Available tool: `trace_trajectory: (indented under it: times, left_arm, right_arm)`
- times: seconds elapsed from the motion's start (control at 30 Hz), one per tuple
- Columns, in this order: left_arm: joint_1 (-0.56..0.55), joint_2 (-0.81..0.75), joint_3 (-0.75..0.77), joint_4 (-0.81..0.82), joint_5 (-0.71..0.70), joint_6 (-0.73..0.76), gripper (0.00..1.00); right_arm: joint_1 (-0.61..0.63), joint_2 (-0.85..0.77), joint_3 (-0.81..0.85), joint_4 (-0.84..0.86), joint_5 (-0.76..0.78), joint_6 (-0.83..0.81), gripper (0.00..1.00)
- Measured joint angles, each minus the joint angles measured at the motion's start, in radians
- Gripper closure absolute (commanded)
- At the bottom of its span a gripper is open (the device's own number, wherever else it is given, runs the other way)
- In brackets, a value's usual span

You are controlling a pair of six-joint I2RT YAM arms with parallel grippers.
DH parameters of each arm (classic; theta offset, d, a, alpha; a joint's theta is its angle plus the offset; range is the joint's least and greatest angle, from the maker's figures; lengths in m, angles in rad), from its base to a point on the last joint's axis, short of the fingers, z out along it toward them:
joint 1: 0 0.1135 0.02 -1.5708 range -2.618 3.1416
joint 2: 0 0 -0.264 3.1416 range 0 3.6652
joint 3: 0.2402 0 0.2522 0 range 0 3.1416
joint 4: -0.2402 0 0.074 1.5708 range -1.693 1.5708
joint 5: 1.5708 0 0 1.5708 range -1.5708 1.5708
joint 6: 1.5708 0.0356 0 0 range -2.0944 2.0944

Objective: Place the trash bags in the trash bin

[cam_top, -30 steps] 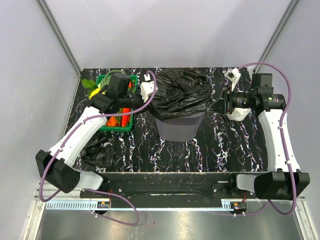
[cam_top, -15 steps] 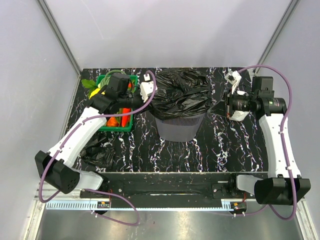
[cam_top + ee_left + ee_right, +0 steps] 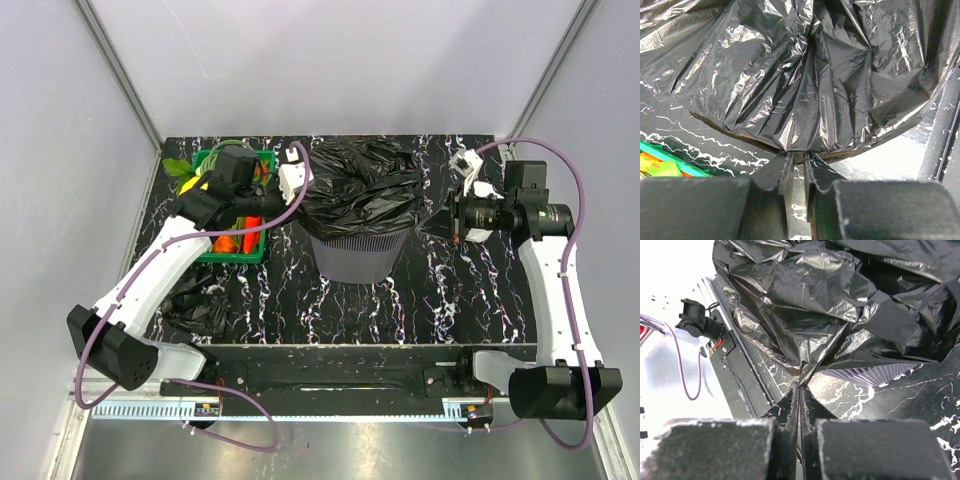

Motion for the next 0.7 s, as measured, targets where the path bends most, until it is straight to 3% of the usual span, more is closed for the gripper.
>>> trace_trajectory:
  times: [0.2,0.23,0.37,0.43,0.57,0.7]
  left_arm:
    - [0.000,-0.008,0.000,0.000,0.000,0.000,0.84]
    - [0.000,-0.008,-0.002,0.001,0.000,0.000,0.84]
    - [0.000,-0.010,-0.008,0.000,0.000,0.000,0.84]
    - [0.000,-0.012,-0.012,0.000,0.000,0.000,0.84]
    - [0.000,-0.018,-0.018,0.000,0.000,0.000,0.84]
    - [0.000,-0.019,-0.018,0.000,0.001,0.000,0.84]
  right_arm:
    - [0.000,-0.010,-0.048,-0.013,0.004,-0.019,0.97]
    - [0.000,-0.013,-0.053,-0.014,0.009,-0.022,0.92]
    - [0.000,-0.034,-0.060,-0.028,0.021,-0.023,0.51]
    - [0.001,-0.043,-0.059,-0.029,0.023,-0.011,0.40]
    - [0.001,-0.046,-0.044,-0.027,0.023,0.021,0.30]
    - [0.002,-0.046,-0.026,-0.021,0.047,0.049,0.28]
